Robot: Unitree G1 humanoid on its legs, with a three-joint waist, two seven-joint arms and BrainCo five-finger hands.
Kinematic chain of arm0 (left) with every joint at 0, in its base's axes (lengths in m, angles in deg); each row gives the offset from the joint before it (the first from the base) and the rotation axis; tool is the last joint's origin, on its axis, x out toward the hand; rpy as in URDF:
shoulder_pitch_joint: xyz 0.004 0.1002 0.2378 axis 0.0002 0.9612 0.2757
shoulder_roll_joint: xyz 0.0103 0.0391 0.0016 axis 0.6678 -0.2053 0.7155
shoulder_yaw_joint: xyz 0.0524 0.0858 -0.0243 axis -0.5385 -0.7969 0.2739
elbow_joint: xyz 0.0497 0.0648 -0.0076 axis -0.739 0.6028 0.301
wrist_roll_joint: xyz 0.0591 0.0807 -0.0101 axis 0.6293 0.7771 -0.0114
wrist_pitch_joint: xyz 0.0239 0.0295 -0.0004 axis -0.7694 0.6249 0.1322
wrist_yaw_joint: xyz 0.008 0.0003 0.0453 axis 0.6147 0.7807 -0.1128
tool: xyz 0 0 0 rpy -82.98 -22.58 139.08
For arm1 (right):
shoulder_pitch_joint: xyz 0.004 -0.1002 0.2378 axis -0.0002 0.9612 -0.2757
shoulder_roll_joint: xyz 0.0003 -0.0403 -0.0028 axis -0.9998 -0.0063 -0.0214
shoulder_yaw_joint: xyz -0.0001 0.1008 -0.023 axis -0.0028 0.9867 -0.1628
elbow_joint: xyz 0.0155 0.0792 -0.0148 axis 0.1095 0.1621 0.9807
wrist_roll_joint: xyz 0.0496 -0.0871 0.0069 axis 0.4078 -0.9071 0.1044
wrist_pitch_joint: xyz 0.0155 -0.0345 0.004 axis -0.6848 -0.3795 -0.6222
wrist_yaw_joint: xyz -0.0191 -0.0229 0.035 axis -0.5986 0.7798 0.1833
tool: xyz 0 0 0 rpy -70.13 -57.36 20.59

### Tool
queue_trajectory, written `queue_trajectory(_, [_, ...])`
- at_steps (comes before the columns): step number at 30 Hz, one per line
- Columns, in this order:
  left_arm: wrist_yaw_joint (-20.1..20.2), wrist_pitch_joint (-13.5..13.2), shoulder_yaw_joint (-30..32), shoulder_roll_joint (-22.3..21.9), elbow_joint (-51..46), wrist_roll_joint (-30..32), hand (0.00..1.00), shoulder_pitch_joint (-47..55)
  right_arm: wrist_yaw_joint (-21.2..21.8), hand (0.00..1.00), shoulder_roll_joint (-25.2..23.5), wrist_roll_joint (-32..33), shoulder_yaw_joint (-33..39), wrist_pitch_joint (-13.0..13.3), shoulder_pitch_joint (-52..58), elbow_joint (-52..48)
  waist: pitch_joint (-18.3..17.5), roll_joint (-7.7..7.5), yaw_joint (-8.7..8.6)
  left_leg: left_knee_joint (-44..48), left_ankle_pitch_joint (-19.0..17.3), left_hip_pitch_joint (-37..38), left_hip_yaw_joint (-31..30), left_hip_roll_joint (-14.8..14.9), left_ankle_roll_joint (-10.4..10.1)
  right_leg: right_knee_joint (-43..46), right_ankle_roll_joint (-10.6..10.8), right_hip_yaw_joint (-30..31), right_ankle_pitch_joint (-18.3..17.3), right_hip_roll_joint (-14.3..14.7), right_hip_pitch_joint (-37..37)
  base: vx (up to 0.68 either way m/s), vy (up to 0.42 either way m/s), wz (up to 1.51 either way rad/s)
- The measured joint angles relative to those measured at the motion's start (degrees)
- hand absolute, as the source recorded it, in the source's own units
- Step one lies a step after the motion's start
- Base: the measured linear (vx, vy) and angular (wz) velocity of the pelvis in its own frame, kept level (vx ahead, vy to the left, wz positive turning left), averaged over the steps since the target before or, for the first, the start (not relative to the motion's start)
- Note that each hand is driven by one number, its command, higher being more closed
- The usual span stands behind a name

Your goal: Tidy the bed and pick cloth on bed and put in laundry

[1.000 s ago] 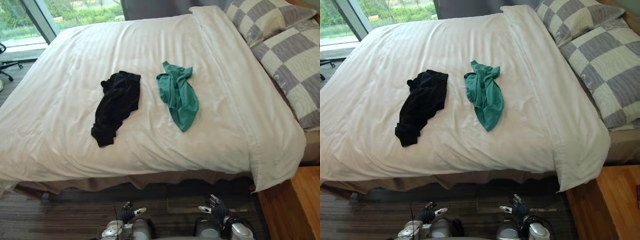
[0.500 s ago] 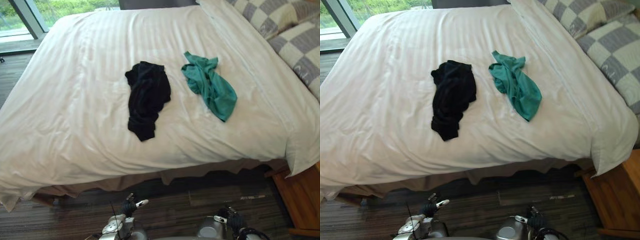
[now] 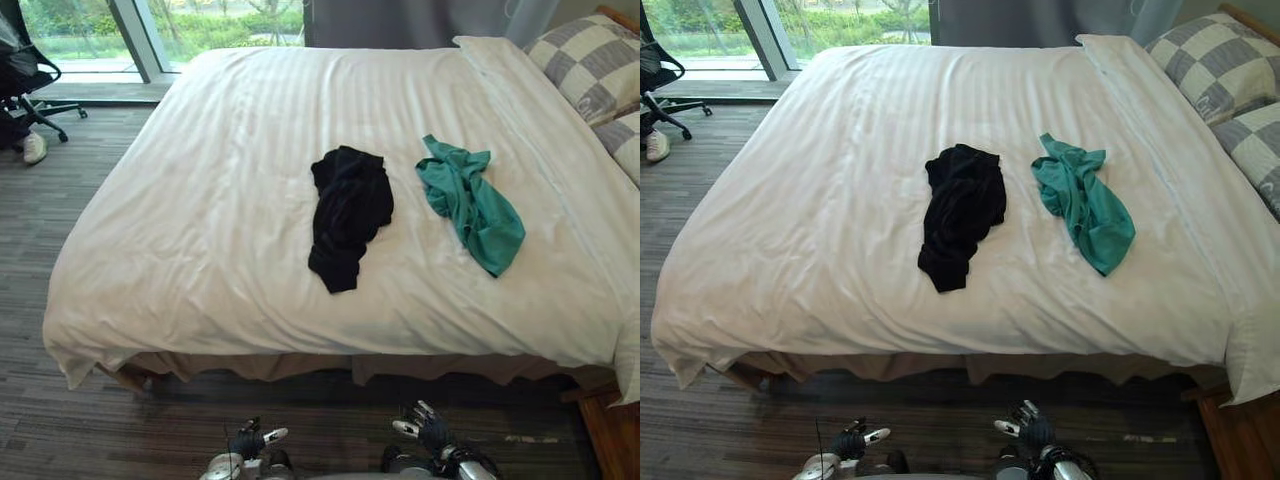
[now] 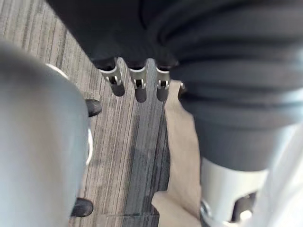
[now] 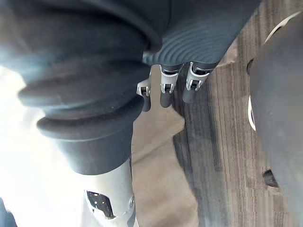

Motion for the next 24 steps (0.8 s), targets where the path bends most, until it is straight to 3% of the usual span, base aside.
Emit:
queue_trajectory(2, [-2.93, -0.03, 5.73, -0.32, 0.85, -0.75, 0.00, 0.08, -2.89, 0.00, 0.85, 4.26, 7.90, 0.12, 1.32, -0.24, 1.15, 1.67, -0.15, 0.31, -0.97, 1.08, 1.65, 0.49, 0.60, 1.54, -0.03, 1.50, -0.53, 0.17, -0.13, -0.14, -0.001, -0.31])
queue_trajectory(3, [-4.82, 0.00, 11.53, -0.24, 1.58, -1.78, 0.00, 0.42, -4.71, 0.00, 1.30, 6.91, 13.91, 0.15, 2.17, -1.34, 1.46, 2.24, -0.23, -0.45, -2.05, 1.77, 2.86, 0.77, 0.93, 3.27, -0.19, 2.66, -1.82, 0.38, -1.29, -0.13, 0.009, -0.34])
queue_trajectory(6, [-10.58, -1.57, 24.41, 1.21, 1.44, -3.84, 0.00, 1.67, -9.77, 0.00, 3.76, 13.35, 26.03, 1.51, 4.90, -5.93, 1.40, 2.43, -0.61, -3.73, -2.64, 3.86, 5.60, 0.32, 0.58, 5.28, 0.25, 4.06, -2.72, -0.30, -2.54, -0.13, -0.019, -0.24])
queue_trajectory(8, [-12.25, -3.41, 31.01, 3.49, 1.04, -4.70, 0.00, 1.77, -11.35, 0.00, 6.08, 14.07, 31.84, 3.61, 6.76, -8.74, 0.80, 2.41, -1.96, -7.67, -2.55, 4.56, 5.99, -1.54, 0.44, 4.78, 0.59, 3.96, -2.94, -1.31, -3.20, -0.06, 0.019, 0.15])
queue_trajectory(9, [-12.48, -4.80, 35.61, 6.27, -0.61, -5.58, 0.00, 1.67, -12.04, 0.00, 7.87, 14.08, 36.37, 5.47, 7.78, -8.99, 0.20, 2.13, -2.52, -12.09, -1.64, 6.00, 7.26, -2.55, -0.62, 3.58, 0.71, 3.23, -2.83, -2.44, -3.85, 0.01, 0.060, 0.34])
queue_trajectory(11, [-12.67, -7.31, 40.56, 11.90, -3.86, -6.11, 0.00, 1.54, -11.95, 0.00, 9.52, 13.61, 42.04, 7.53, 8.04, -8.98, -0.43, 2.52, -3.10, -14.46, -0.40, 6.04, 8.22, -2.19, -2.32, 2.84, 0.46, 1.70, -2.20, -1.77, -3.50, 0.02, 0.022, 0.29])
queue_trajectory(12, [-13.46, -8.91, 42.39, 16.36, -6.37, -6.10, 0.00, 1.64, -11.92, 0.00, 10.24, 13.16, 44.44, 9.15, 8.32, -9.89, -0.88, 1.65, -3.19, -14.83, -0.24, 6.02, 8.22, -2.14, -2.55, 1.69, 0.44, 0.96, -1.15, -1.66, -2.69, -0.01, 0.000, 0.16])
queue_trajectory(13, [-13.63, -9.58, 43.30, 20.28, -9.83, -5.99, 0.00, 1.68, -11.76, 0.00, 11.07, 12.89, 45.31, 10.59, 9.19, -12.49, -2.07, 1.21, -3.12, -14.99, -0.22, 6.10, 8.25, -1.87, -2.58, 0.16, 0.07, 0.68, -0.66, -1.20, -2.17, 0.02, 0.007, 0.10])
queue_trajectory(16, [-13.35, -10.17, 43.11, 26.54, -18.83, -5.87, 0.00, 0.82, -11.52, 0.00, 14.27, 11.90, 45.57, 12.59, 9.08, -22.58, -4.52, 0.87, -3.02, -15.02, 1.98, 5.99, 8.25, -1.32, -1.81, -2.84, -0.28, 0.31, 0.91, -0.33, -0.44, 0.11, 0.037, -0.02])
queue_trajectory(20, [-12.05, -10.13, 40.13, 30.72, -23.70, -5.74, 0.00, -5.56, -8.82, 0.00, 20.50, 10.36, 42.77, 12.79, 4.79, -28.87, -5.60, 0.75, -2.92, -14.92, 4.70, 6.23, 8.34, -1.49, 0.01, -4.27, 0.63, 0.50, 1.83, 0.02, 0.54, 0.12, 0.034, -0.04])
queue_trajectory(24, [-9.03, -9.72, 30.15, 36.33, -23.82, -4.65, 0.00, -13.99, -5.98, 0.00, 26.47, 7.24, 32.50, 10.97, -1.86, -29.38, -5.71, -0.65, -3.08, -14.50, 4.90, 7.05, 8.40, -1.36, 0.22, -4.35, 0.53, 0.67, 1.79, 0.51, 0.86, 0.11, 0.007, -0.05])
